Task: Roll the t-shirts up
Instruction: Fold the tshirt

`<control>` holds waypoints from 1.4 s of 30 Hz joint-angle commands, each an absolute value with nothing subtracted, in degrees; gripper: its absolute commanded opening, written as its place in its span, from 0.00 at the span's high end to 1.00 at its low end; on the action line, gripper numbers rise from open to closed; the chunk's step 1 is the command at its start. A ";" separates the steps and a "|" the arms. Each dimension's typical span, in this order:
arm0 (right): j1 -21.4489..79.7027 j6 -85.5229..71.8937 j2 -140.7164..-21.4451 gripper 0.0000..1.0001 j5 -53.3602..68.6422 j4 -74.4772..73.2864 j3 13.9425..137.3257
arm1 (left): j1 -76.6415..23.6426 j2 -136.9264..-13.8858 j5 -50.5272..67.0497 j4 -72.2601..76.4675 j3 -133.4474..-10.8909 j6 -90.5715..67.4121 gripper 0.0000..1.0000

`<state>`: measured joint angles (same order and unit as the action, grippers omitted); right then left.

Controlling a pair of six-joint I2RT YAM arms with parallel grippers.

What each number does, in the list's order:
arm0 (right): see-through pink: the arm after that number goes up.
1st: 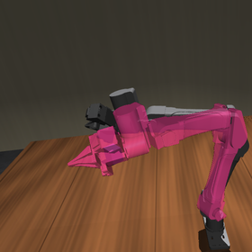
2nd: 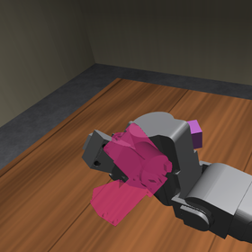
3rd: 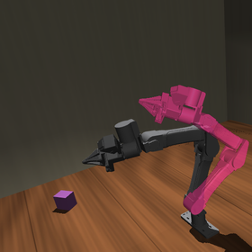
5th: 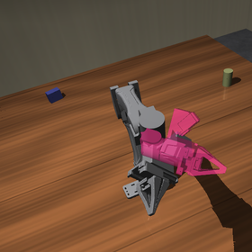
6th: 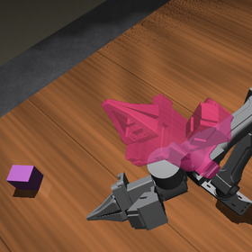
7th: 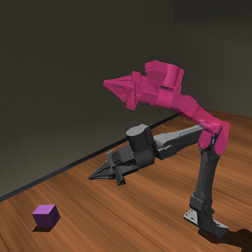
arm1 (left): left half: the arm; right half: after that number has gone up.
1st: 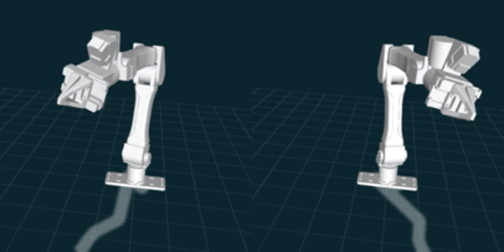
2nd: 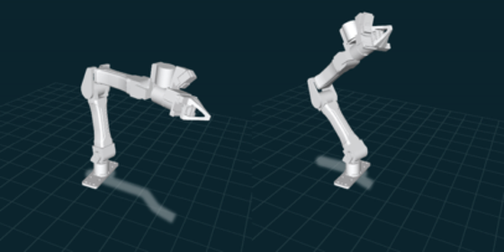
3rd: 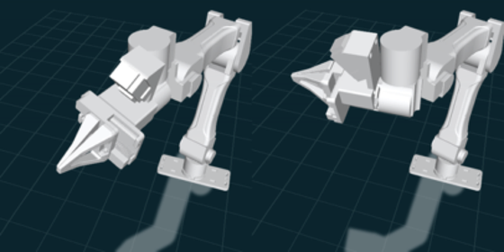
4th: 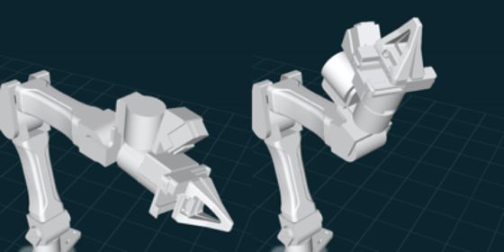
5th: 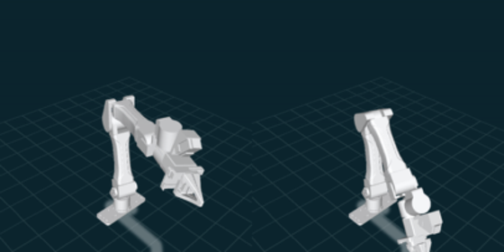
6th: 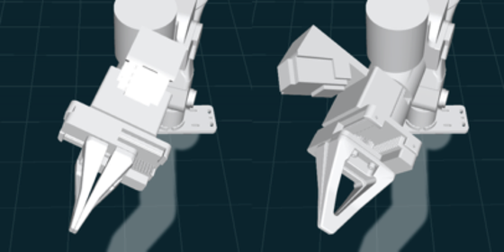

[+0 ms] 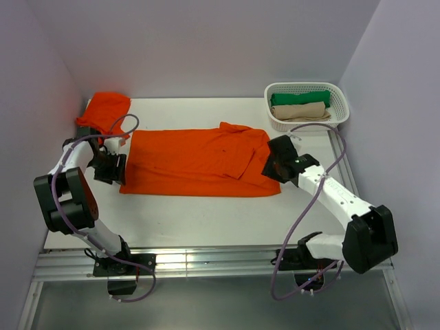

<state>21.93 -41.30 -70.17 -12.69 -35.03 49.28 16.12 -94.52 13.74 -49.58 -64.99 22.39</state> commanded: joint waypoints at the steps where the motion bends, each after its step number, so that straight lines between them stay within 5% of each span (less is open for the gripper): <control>1: 25.30 -42.89 -74.08 0.53 -10.81 -30.33 53.34 | 16.44 -92.29 15.47 -51.68 -68.20 22.59 0.39; 22: 31.90 -48.08 -99.14 0.54 -5.36 -16.88 60.82 | 16.35 -90.70 15.56 -52.65 -71.55 21.62 0.41; 31: 31.82 -48.25 -100.72 0.89 -6.68 -17.93 64.76 | 16.35 -90.79 15.65 -51.94 -70.05 21.62 0.43; 42: 31.64 -46.32 -107.13 0.91 -9.58 -23.91 75.58 | 16.26 -90.97 14.77 -51.07 -68.64 21.97 0.44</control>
